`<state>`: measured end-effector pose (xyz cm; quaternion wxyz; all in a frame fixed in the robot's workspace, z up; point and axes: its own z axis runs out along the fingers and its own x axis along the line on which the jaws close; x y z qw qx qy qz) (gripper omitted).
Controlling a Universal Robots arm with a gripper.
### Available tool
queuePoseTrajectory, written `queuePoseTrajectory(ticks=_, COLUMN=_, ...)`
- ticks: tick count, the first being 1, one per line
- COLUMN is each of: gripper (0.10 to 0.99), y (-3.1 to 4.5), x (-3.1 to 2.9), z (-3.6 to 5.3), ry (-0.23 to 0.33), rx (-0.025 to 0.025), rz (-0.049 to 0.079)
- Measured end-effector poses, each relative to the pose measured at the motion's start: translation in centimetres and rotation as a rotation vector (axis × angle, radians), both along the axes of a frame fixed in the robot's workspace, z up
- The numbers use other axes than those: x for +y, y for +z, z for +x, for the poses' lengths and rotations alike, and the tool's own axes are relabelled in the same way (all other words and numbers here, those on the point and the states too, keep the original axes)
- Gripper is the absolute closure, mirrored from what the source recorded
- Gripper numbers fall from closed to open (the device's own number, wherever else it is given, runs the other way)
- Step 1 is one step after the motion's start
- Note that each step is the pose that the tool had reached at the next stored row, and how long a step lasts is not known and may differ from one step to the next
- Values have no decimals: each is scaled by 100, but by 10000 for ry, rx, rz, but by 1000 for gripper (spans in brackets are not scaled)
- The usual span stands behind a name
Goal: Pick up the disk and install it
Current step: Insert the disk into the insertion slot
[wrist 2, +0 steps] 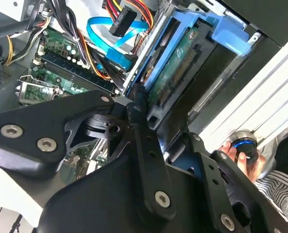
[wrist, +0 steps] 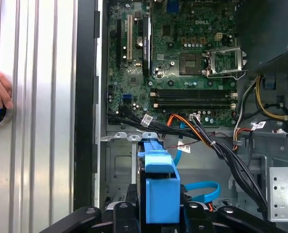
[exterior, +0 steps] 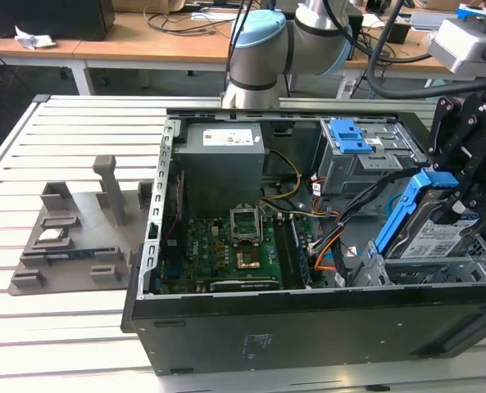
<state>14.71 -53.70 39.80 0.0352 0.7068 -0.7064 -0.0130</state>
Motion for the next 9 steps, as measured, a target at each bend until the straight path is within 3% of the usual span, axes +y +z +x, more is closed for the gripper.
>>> queuePoseTrajectory(ticks=1, gripper=651, y=-1, x=0, z=0, ry=0, rx=0, rz=1)
queuePoseTrajectory(ticks=4, gripper=663, y=0, x=0, z=0, ry=0, rx=0, rz=-1)
queuePoseTrajectory(ticks=5, gripper=729, y=0, x=0, z=0, ry=0, rx=0, rz=-2)
queuePoseTrajectory(ticks=7, gripper=973, y=-1, x=0, z=0, ry=0, rx=0, rz=-2)
queuePoseTrajectory(ticks=9, gripper=980, y=-1, x=0, z=0, ry=0, rx=0, rz=-2)
